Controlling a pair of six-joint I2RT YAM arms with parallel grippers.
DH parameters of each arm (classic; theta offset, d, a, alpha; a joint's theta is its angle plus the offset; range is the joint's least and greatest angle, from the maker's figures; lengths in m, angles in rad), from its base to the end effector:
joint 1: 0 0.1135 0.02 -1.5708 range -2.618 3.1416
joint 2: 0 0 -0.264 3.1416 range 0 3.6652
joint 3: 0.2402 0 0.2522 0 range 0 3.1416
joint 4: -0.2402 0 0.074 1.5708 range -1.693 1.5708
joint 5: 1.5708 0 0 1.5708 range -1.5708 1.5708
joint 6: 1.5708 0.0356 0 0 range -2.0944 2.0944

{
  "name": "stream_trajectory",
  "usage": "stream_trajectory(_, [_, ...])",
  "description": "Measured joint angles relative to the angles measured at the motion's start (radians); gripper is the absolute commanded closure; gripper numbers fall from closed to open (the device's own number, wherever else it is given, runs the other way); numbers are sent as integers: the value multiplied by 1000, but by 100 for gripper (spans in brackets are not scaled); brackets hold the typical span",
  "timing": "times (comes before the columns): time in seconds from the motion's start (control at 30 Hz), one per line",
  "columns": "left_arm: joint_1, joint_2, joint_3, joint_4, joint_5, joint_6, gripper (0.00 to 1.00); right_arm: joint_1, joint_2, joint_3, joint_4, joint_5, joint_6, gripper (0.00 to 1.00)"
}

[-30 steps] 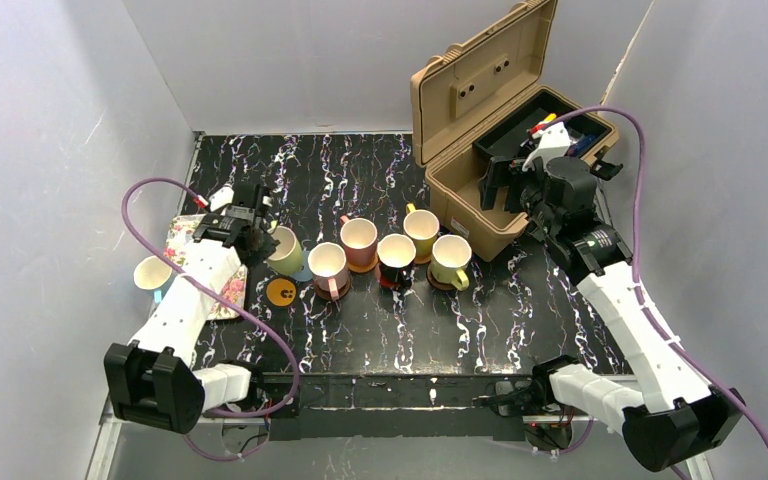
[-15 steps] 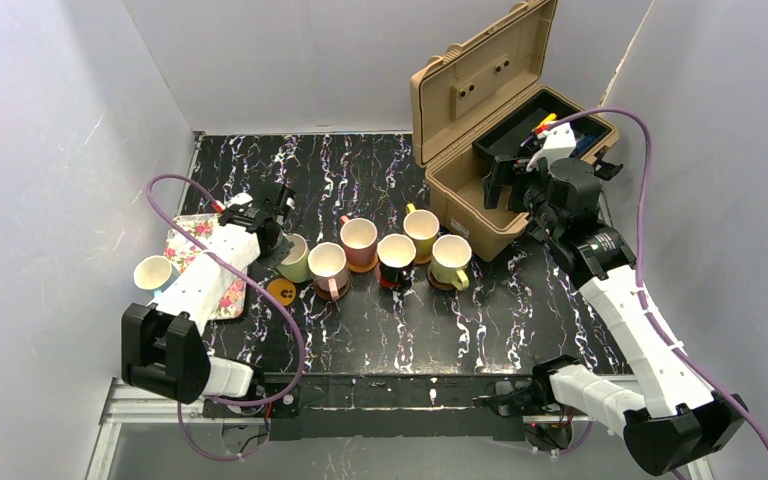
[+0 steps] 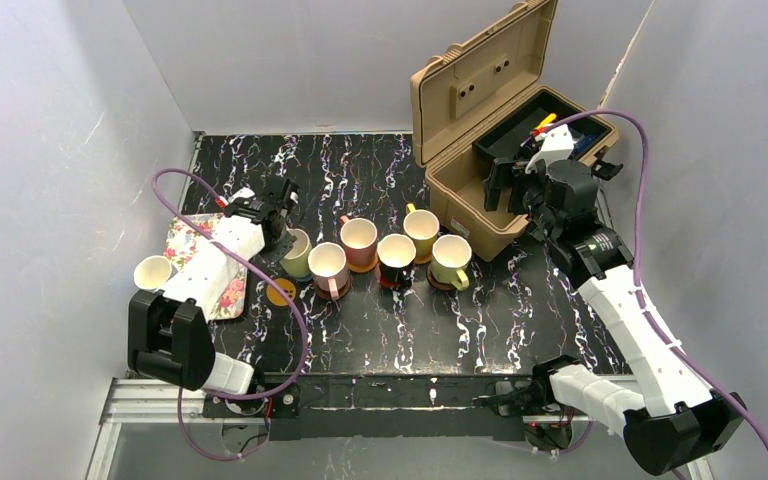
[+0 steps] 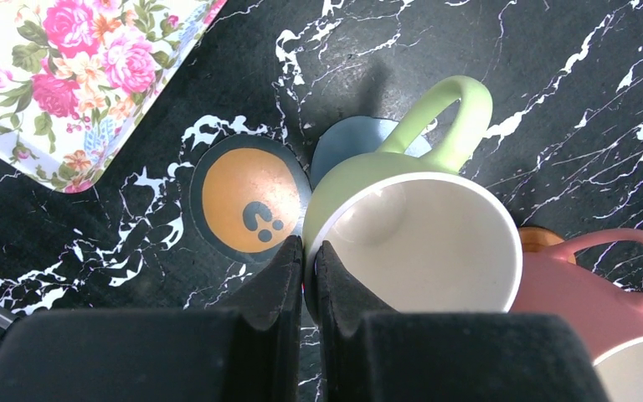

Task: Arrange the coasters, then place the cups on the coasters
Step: Place the cup on the coaster.

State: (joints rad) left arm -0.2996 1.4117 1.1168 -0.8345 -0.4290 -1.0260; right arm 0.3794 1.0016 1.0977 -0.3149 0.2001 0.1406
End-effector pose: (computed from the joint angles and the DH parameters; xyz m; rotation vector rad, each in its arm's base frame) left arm 0.2675 -0.0671 0.2642 -1.0165 2.3259 0.0854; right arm 0.2089 0.0757 0.3955 -0.0699 1.7880 0.1947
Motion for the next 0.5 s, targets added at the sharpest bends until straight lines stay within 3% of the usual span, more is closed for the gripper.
stream_trajectory(0.5, [-2,41,14,19,-2,-4,100,0,1,0,0,11,-13,1])
